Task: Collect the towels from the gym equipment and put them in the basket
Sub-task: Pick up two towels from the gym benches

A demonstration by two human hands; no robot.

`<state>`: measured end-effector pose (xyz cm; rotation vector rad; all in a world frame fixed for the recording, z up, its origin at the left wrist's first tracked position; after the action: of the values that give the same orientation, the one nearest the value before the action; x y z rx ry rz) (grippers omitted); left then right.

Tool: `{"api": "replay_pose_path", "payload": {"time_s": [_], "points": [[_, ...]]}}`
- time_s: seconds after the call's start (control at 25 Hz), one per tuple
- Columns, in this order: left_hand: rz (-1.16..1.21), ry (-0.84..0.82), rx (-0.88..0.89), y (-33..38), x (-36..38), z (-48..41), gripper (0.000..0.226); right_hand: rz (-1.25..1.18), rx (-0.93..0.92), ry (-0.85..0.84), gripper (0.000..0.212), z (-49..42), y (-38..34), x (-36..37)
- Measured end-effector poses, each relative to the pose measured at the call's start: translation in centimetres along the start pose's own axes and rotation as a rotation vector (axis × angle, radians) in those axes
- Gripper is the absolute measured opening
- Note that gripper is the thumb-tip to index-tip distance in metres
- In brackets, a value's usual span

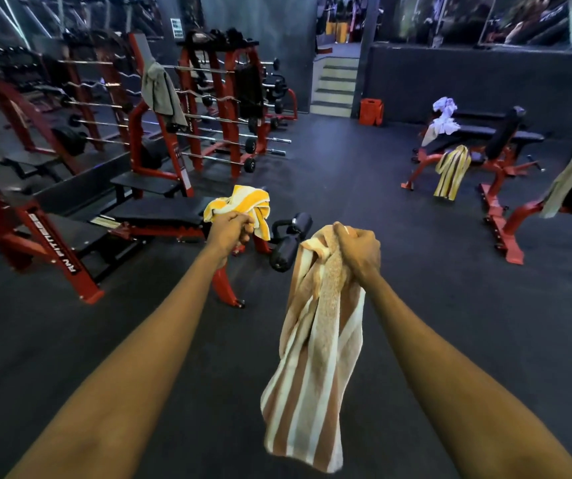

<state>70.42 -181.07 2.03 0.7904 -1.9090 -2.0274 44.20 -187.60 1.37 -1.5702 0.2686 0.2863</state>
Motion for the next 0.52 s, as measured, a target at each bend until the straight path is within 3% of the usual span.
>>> {"api": "replay_pose_path", "payload": {"time_s": [0.24,0.52], "points": [[-0.035,0.063,-0.039,-0.5,2.1,-12.9,0.023,-0.011,-0.028,0.000,0.047,-14.6,-2.4,4.7],[-0.103,0.037,-0.129,-5.9,2.1,-31.5,0.022,-0.011,-0.032,-0.038,0.047,-30.0,-3.6,14.5]]}}
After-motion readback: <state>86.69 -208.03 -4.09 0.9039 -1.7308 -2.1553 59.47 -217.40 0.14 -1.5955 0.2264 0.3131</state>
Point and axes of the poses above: each hand's wrist, its own z-axis away from the middle knuckle, its own x-axis out of the palm, y = z × x, the point moved 1 cm from there along -z, towards the middle knuckle, and after that the axes turned 3 degrees about -z, right-handed, at the moved point
